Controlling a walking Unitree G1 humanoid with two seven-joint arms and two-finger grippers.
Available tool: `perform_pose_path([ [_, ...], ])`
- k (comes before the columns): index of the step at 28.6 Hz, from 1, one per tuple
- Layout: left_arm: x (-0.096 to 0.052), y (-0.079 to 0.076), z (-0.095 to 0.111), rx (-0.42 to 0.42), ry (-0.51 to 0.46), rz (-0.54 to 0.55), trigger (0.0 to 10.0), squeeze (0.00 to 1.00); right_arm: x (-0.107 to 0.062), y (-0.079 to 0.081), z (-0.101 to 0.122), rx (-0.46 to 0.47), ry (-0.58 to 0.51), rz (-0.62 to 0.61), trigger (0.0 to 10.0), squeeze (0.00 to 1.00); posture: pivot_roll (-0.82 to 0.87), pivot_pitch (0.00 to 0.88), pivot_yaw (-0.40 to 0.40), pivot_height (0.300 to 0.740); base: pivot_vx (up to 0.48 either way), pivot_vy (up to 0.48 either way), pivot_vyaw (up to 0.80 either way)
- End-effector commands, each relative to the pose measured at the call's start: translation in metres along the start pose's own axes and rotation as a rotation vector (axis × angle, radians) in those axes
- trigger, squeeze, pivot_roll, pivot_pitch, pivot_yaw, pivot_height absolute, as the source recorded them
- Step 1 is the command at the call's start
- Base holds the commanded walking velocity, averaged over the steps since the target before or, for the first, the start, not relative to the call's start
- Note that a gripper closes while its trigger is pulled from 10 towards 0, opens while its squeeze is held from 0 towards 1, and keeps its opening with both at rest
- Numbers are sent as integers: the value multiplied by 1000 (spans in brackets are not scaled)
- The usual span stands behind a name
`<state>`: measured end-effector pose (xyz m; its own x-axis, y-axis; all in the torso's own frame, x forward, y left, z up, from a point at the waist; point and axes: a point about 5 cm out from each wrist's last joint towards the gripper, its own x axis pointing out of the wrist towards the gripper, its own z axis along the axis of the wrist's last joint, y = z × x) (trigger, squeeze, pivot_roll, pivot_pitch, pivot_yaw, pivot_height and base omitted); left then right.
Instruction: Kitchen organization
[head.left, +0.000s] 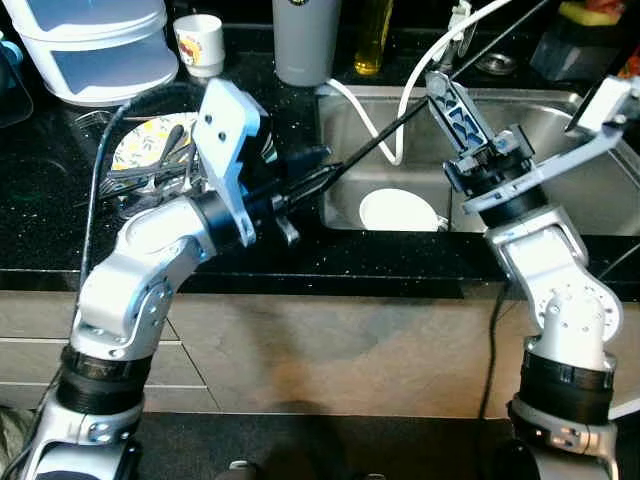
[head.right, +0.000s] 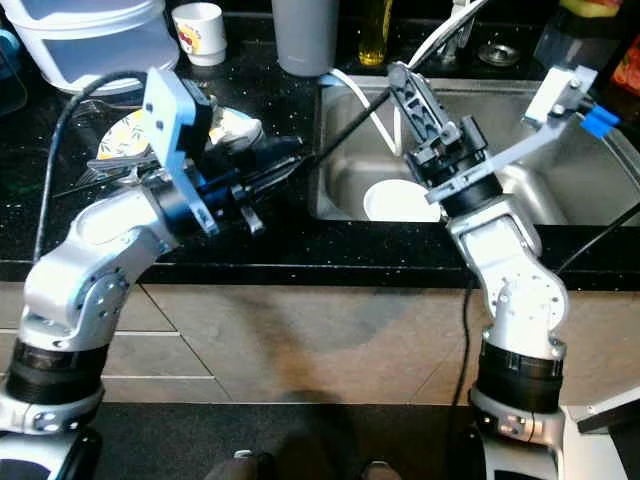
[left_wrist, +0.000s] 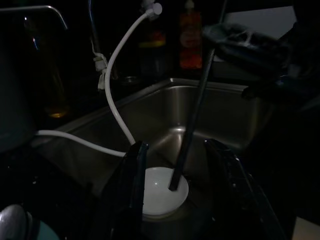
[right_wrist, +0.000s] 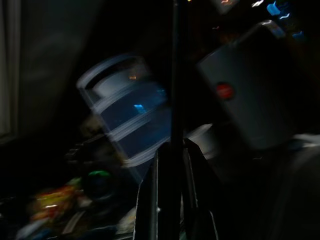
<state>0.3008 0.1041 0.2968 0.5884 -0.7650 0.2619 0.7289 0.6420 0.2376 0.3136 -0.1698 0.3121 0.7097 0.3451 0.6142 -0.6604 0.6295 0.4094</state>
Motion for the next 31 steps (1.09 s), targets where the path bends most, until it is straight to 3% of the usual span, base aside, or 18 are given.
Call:
perform_pose_path([
  [1,-4,14,4,-7,-9,90,10000,0,2,-19,7,-139,-31,-143,10000,0,96,129,-12,740,0,0,0],
  [3,-11,26,6,-12,-11,145,10000,0,6,-38,9,-311,-28,-289,10000,0,96,129,-12,740,0,0,0],
  [6,-14,29,7,-12,-12,161,10000,0,8,-46,7,-385,-1,-335,10000,0,101,131,-10,740,0,0,0],
  [7,-17,32,10,-6,-16,172,10000,0,15,-57,-7,-569,133,-384,10000,0,106,134,-8,740,0,0,0],
  [8,-17,32,10,-6,-16,172,10000,0,15,-57,-7,-569,133,-384,10000,0,106,134,-8,740,0,0,0],
  [9,-19,34,12,10,-15,182,10000,0,18,-69,-21,-723,263,-413,10000,0,106,134,-8,740,0,0,0],
  [10,-20,35,14,16,-16,192,10000,0,17,-81,-31,-804,356,-456,10000,196,115,135,-14,740,0,0,0],
  [11,-21,35,15,25,-14,200,10000,0,16,-88,-39,-793,415,-466,10000,1000,115,135,-14,740,0,0,0],
  [14,-23,35,16,36,-6,211,10000,0,20,-87,-43,-742,395,-457,10000,1000,128,144,-22,740,0,0,0],
  [15,-24,35,17,40,-2,216,10000,0,24,-82,-39,-727,341,-448,10000,0,128,145,-22,740,0,0,0],
  [16,-25,35,17,43,4,221,10000,0,30,-73,-26,-695,212,-434,10000,0,125,149,-20,740,0,0,0],
  [17,-25,35,17,43,4,221,10000,0,30,-73,-26,-695,212,-434,10000,0,125,149,-20,740,0,0,0],
  [18,-26,35,17,45,8,224,10000,0,33,-67,-16,-671,121,-428,10000,0,125,149,-20,740,0,0,0],
  [22,-31,39,15,158,108,200,10000,0,37,-32,13,-612,-99,-276,10000,0,118,153,-13,740,0,0,0],
  [24,-37,43,21,184,150,166,10000,0,36,-15,19,-561,-142,-173,10000,0,116,153,-9,740,0,0,0],
  [25,-44,49,25,218,231,135,10000,0,33,-7,21,-537,-149,-127,10000,0,116,153,-9,740,0,0,0],
  [28,-46,51,25,234,271,128,10000,0,31,-5,21,-537,-148,-120,10000,0,116,153,-9,740,0,0,0],
  [31,-56,49,38,236,300,47,10000,0,27,-6,17,-550,-134,-122,10000,0,117,154,0,740,0,0,0],
])
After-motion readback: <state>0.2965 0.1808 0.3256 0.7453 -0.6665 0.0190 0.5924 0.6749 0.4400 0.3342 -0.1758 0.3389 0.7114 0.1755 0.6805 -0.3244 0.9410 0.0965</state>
